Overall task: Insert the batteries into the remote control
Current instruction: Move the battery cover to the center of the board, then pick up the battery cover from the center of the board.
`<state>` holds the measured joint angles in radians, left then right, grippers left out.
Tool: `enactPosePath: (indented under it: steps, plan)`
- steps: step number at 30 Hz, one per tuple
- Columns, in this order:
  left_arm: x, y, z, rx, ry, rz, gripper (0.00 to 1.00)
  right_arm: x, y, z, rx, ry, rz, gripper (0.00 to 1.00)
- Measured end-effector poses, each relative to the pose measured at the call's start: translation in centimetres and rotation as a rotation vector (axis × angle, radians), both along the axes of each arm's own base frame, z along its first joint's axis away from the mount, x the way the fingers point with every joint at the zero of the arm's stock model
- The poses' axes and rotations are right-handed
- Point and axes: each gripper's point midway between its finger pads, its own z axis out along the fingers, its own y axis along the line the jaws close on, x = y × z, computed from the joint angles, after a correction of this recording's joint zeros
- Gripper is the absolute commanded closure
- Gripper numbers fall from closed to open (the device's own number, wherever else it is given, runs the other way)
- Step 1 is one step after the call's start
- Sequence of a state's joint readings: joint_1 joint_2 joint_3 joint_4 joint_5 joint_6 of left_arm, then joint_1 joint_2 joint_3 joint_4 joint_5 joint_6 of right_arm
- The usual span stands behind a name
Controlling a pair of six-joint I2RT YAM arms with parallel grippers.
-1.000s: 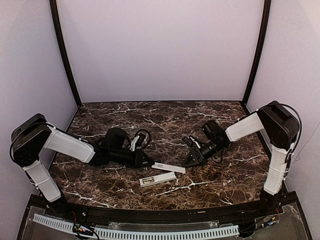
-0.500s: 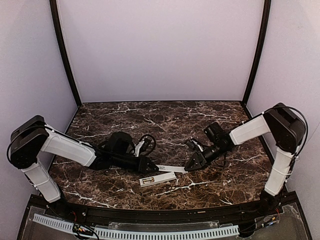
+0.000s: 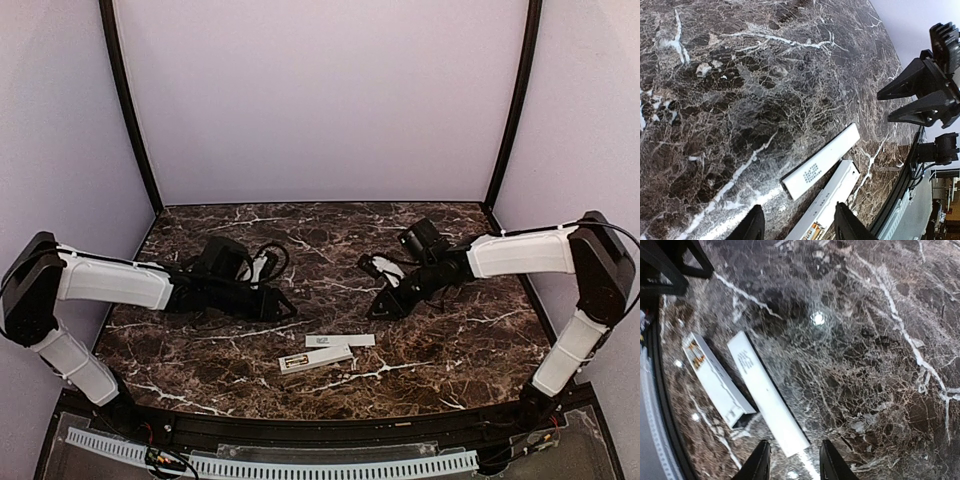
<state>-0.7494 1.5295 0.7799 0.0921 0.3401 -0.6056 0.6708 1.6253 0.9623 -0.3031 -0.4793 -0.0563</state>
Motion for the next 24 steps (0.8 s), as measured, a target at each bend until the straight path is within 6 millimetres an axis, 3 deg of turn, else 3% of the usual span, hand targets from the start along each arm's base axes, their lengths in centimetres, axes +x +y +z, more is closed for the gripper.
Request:
enactPosePath:
  steps: [7,13,24]
  plan:
    - [-1.3,-0.8,-1.6,0.024,0.035,-0.040,0.53,-1.3,-0.8,-5.4,-0.205,0.080,0.015,0.91]
    - [-1.9,-1.4,-3.0,0.040,0.057,-0.063,0.53,-1.6,-1.1,-5.8,-0.236,0.099,0.016,0.96]
    - [-2.2,-1.6,-3.8,0.051,0.067,-0.070,0.52,-2.1,-1.3,-6.3,-0.268,0.108,0.024,0.79]
